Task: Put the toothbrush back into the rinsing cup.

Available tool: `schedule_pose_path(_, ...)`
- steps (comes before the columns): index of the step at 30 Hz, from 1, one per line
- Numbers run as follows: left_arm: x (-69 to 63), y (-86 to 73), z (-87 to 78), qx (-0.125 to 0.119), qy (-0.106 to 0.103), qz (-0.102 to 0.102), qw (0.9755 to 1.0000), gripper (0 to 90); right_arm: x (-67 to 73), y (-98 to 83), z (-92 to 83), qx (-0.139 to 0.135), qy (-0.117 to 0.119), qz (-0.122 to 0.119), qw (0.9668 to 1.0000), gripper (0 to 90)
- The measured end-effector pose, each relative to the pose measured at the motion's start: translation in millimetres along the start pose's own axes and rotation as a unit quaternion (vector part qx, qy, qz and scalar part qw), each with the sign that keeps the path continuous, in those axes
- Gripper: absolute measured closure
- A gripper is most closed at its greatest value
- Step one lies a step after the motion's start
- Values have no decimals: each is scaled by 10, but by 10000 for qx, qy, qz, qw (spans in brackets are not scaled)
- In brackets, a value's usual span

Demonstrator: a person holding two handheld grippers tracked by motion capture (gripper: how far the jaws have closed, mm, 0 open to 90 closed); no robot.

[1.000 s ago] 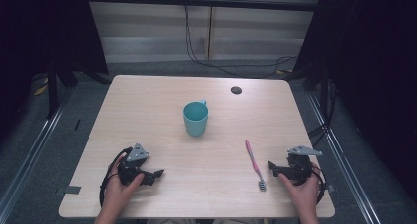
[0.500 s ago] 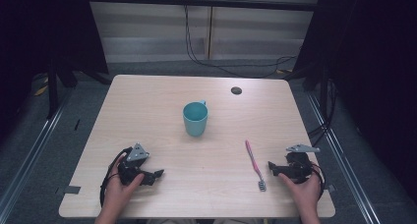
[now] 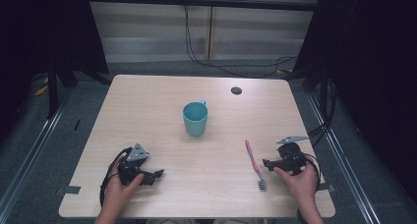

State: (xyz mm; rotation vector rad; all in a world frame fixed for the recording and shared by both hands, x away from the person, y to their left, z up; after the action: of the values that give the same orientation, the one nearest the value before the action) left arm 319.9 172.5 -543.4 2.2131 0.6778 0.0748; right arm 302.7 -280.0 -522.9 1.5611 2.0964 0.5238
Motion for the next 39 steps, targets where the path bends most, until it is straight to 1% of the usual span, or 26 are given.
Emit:
schedule_pose_path(4,1,0,0,0,1,2,10000,135,39,72,-26,103,90,-107,9998,254)
schedule_pose_path(10,0,0,0,0,1,1,10000,135,89,196,-79,268,123,-289,9991,271)
schedule_pose_path(12,0,0,0,1,0,0,10000,135,98,213,-85,272,111,-279,9992,274)
schedule_pose_path(13,1,0,-1,0,8,-1,10000,135,112,240,-98,326,135,-338,9988,279)
schedule_pose_path(18,0,0,0,-2,7,-6,10000,135,147,278,-107,400,162,-365,9984,292)
schedule_pose_path(19,0,0,0,-2,6,-7,10000,135,160,292,-109,397,204,-358,9984,298)
schedule_pose_path(21,1,0,-1,1,8,1,10000,135,175,309,-118,433,211,-400,9980,321)
schedule_pose_path(23,1,0,-1,3,9,3,10000,135,201,320,-126,483,254,-392,9977,334)
schedule_pose_path(24,2,0,-1,2,9,3,10000,135,208,327,-125,474,273,-447,9975,343)
schedule_pose_path(25,2,0,-1,4,9,7,10000,135,224,328,-128,514,286,-442,9973,350)
schedule_pose_path(26,2,0,-1,3,10,5,10000,135,249,329,-127,583,297,-492,9966,373)
schedule_pose_path(29,2,0,-1,3,9,5,10000,135,274,329,-123,595,331,-504,9964,392)
schedule_pose_path(30,2,0,-1,5,11,7,10000,135,298,330,-114,589,329,-562,9961,421)
schedule_pose_path(31,2,0,-1,4,11,9,10000,135,314,328,-107,582,376,-601,9958,432)
schedule_pose_path(34,2,0,-1,1,11,4,10000,135,346,321,-91,639,387,-631,9952,439)
schedule_pose_path(36,2,0,-1,4,10,6,10000,135,387,318,-74,747,463,-704,9936,452)
schedule_pose_path(37,1,0,-1,3,9,3,10000,135,387,318,-74,747,463,-704,9936,452)
schedule_pose_path(38,1,0,-1,2,9,3,10000,135,421,320,-72,862,483,-706,9926,461)
schedule_pose_path(39,1,0,-1,2,9,3,10000,135,421,320,-72,862,483,-706,9926,461)
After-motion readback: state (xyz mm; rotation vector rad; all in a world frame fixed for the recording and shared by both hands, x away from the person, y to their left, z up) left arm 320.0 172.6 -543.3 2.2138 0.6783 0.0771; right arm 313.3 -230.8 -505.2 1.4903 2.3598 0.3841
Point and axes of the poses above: each handheld gripper's, and its own axes: z roughly forward along the jaws, y roughly out of its top, x roughly to its left, the point moved 5 cm from there along z, roughly forward along the jaws, and after that the axes turned 12 degrees about -y, right-handed, at the moved point
